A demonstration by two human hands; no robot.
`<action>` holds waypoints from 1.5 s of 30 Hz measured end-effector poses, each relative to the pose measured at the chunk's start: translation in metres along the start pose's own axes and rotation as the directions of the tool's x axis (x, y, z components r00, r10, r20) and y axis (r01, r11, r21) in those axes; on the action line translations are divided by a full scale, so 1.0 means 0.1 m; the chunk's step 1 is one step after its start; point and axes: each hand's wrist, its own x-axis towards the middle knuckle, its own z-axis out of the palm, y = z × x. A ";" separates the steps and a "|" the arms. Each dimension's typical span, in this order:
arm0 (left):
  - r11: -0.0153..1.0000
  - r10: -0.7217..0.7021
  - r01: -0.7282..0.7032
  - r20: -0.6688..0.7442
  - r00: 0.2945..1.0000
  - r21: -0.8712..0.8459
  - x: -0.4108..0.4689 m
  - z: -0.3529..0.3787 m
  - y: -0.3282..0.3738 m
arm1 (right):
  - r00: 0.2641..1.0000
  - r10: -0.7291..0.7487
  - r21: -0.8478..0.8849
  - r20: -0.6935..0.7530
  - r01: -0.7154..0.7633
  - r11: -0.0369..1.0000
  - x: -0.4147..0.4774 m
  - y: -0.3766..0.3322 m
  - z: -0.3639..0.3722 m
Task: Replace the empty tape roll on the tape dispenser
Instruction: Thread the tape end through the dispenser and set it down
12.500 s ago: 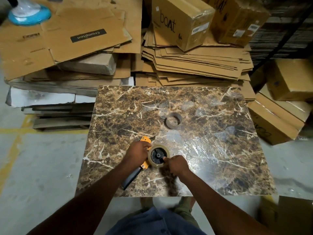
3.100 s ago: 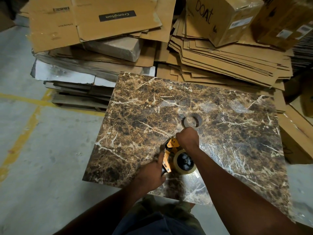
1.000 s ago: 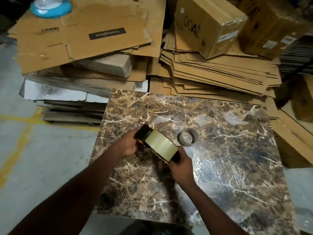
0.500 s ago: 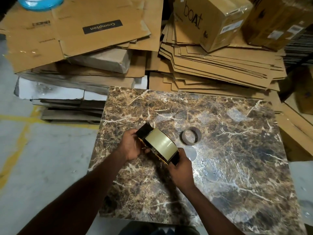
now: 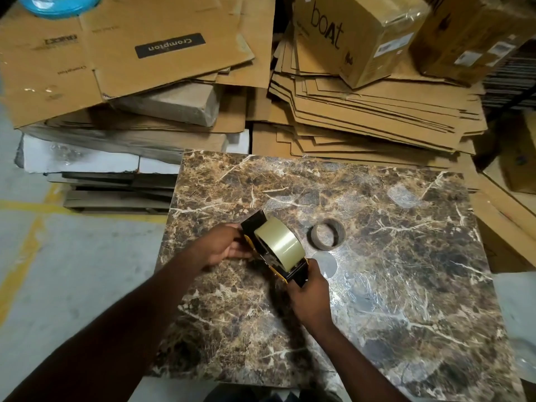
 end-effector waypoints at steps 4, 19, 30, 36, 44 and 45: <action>0.924 0.124 -0.068 -0.128 0.984 0.377 0.04 -0.04 0.04 | 0.999 0.024 -0.047 0.035 -0.022 0.999 0.00 0.05 0.04; 0.718 0.519 -0.211 -0.308 0.797 0.663 0.20 -0.09 -0.28 | 0.991 0.099 -0.193 0.093 -0.079 0.978 -0.03 0.24 0.18; 0.049 0.696 -0.193 0.106 0.710 0.980 0.00 -0.09 -0.59 | 0.920 0.249 -0.319 0.304 -0.148 0.936 0.15 0.26 0.14; -0.179 0.595 -0.140 0.220 0.773 0.974 -0.02 -0.23 -0.82 | 0.921 0.219 -0.356 0.322 -0.097 0.930 0.13 0.26 0.13; -0.208 0.513 -0.070 0.170 0.841 0.976 -0.10 -0.17 -0.91 | 0.917 0.248 -0.379 0.312 -0.119 0.918 0.01 0.27 0.04; -0.207 0.511 -0.068 0.167 0.843 0.976 -0.12 -0.15 -0.91 | 0.916 0.252 -0.380 0.313 -0.122 0.917 -0.02 0.28 0.01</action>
